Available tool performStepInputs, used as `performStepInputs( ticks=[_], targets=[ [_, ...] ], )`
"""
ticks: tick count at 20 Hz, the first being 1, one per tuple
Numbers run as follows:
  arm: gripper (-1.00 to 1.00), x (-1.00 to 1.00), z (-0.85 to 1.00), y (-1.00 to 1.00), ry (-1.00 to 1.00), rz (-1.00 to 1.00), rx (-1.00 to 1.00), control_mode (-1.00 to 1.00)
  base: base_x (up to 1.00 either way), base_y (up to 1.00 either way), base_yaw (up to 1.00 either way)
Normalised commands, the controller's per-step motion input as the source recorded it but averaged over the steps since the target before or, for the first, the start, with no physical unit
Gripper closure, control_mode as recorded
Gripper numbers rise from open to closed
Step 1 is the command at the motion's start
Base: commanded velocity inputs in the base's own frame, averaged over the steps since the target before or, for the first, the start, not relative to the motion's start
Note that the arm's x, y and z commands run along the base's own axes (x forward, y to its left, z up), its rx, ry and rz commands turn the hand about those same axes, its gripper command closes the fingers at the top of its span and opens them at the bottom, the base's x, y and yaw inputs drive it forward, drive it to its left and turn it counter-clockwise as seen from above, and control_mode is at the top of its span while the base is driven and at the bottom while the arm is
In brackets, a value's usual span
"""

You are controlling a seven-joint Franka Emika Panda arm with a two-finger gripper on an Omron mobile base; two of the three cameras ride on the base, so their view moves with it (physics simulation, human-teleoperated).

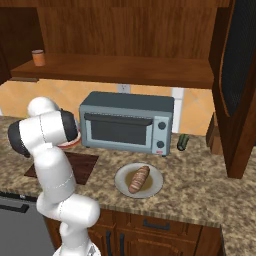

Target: From the different types of pastries on the counter, select a croissant and place it on the cutting board. Then retrieve a jar of jam from the cabinet and place it alongside the croissant on the cutting board.

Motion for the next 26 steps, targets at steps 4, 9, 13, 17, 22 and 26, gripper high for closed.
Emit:
performStepInputs(
  ticks=[4,9,13,17,22,26],
  targets=[
    [-1.0,0.32,-0.35,0.14,0.0,-0.04,0.0,-1.0,0.0,0.0,0.0],
    [-1.0,0.26,-0.25,0.27,0.0,-0.07,0.0,-1.0,0.0,0.0,0.0],
    [-1.0,0.3,-0.19,0.09,0.0,-0.06,0.0,-1.0,0.0,0.0,0.0],
    [-1.0,0.33,-0.16,0.0,0.0,-0.03,0.0,-1.0,0.0,0.0,0.0],
    [-1.0,0.28,-0.25,0.0,0.0,-0.02,0.0,-1.0,0.0,0.0,0.0],
    [-1.0,0.0,-0.14,-0.15,0.0,-0.08,0.0,-1.0,0.0,0.0,0.0]
  ],
)
